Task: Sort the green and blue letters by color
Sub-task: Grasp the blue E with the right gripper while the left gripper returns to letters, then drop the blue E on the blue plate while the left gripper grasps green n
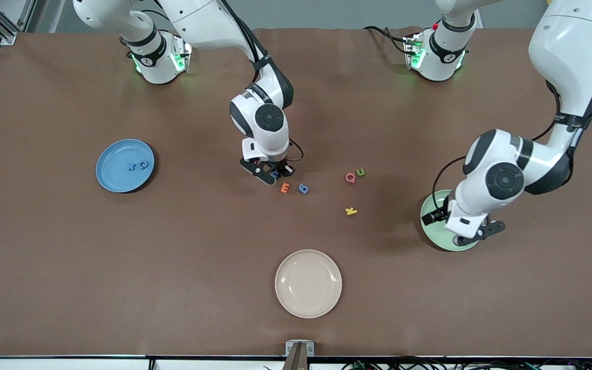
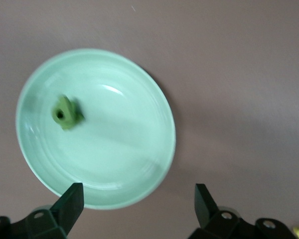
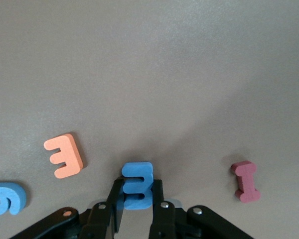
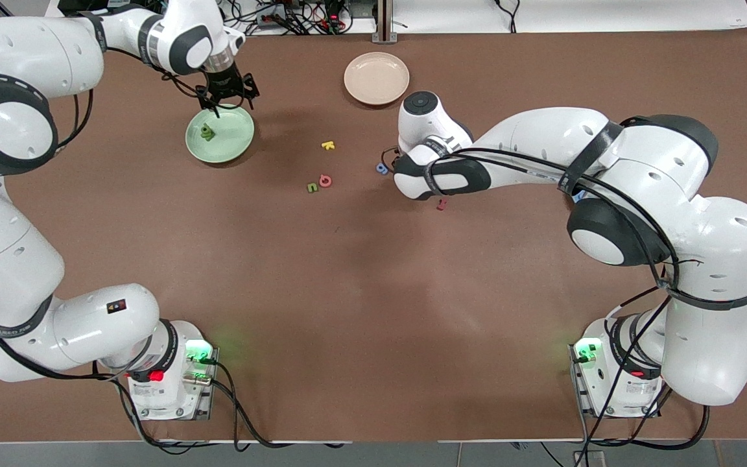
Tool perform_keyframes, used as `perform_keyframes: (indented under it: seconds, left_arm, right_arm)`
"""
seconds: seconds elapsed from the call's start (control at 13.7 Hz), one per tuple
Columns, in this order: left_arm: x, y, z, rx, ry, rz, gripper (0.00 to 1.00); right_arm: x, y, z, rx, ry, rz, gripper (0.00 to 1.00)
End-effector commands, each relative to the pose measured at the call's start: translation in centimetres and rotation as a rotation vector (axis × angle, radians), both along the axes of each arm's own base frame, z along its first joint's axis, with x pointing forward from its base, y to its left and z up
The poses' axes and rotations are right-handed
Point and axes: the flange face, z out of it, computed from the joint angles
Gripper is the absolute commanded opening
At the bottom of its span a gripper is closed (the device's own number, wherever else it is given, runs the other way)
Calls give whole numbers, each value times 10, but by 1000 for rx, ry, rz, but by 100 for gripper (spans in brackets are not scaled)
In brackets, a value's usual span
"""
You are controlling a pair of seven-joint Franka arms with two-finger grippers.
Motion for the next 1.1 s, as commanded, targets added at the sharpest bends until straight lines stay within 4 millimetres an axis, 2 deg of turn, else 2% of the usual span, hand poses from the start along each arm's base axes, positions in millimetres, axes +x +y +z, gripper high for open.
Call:
perform_keyframes:
  seconds: [0.0,0.15,0.29,0.51,0.66,0.73,1.02]
  left_arm:
    - [-27,-21,-5,4,-10,-28,97]
    - [-43,-39,-18,-30,-36,-1,96]
    - [-57,-56,-30,-58,-52,12,96]
    - [-81,-106,-41,-57,-40,67,92]
    - [-96,-131,-54,-28,-47,102,91]
    - [-102,-138,-61,-15,-50,117,90]
    - [-118,-151,-86,14,-60,134,88]
  right_arm:
    - [-1,-12,8,-57,77,-22,0]
    - [0,-32,36,-101,132,40,0]
    - [-4,-65,65,-89,168,104,0]
    - [-20,-150,95,-60,212,235,0]
    - [-23,-201,101,-86,221,302,0]
    - [-22,-226,97,-106,232,322,0]
    - [-9,-315,98,-101,263,413,0]
